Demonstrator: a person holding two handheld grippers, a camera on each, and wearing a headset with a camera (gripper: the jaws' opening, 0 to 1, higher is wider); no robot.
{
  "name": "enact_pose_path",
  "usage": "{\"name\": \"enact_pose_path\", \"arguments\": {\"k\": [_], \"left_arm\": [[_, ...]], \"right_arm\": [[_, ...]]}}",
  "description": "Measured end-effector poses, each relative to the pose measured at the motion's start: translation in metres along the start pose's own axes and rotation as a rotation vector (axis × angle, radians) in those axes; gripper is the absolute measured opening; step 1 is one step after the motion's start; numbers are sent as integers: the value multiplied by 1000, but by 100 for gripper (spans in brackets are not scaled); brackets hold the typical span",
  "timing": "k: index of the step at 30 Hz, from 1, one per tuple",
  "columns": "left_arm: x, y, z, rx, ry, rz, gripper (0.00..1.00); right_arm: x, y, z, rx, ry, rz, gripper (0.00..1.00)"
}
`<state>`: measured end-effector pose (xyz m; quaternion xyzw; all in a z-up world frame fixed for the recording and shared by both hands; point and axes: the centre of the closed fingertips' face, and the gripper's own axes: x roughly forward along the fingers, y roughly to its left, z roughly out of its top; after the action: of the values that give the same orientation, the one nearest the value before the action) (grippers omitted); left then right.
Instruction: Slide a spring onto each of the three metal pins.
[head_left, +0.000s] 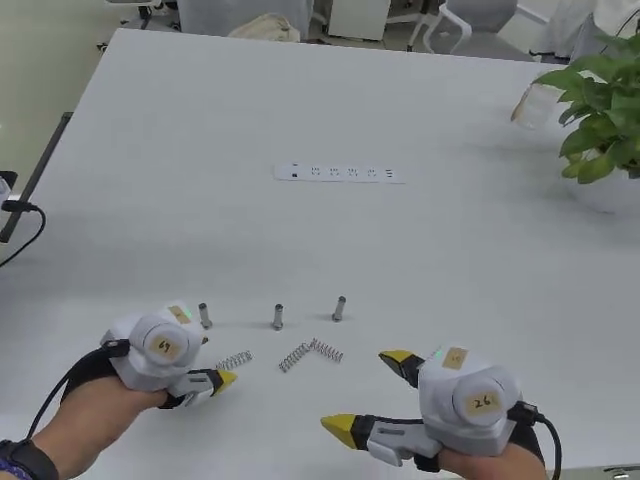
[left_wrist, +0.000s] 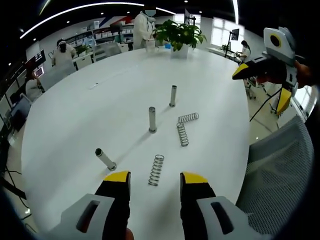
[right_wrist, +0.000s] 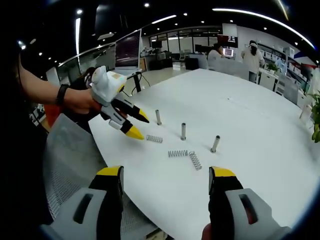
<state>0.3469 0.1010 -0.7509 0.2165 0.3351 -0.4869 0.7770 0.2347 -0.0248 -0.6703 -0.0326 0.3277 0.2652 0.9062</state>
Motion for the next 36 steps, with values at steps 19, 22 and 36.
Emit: {"name": "enact_pose_path", "arguments": {"k": [19,22,36], "left_arm": [[25,0,-14,-23,63,-22,19],[28,0,-16,-24,71,-26,18],[33,1,-24,-20,100,-35,13]], "right_arm": [[-1,2,1,-8,10,3,67],[-2,1,1,-7,11,2,67],[2,2,2,-15,29,7,67]]}}
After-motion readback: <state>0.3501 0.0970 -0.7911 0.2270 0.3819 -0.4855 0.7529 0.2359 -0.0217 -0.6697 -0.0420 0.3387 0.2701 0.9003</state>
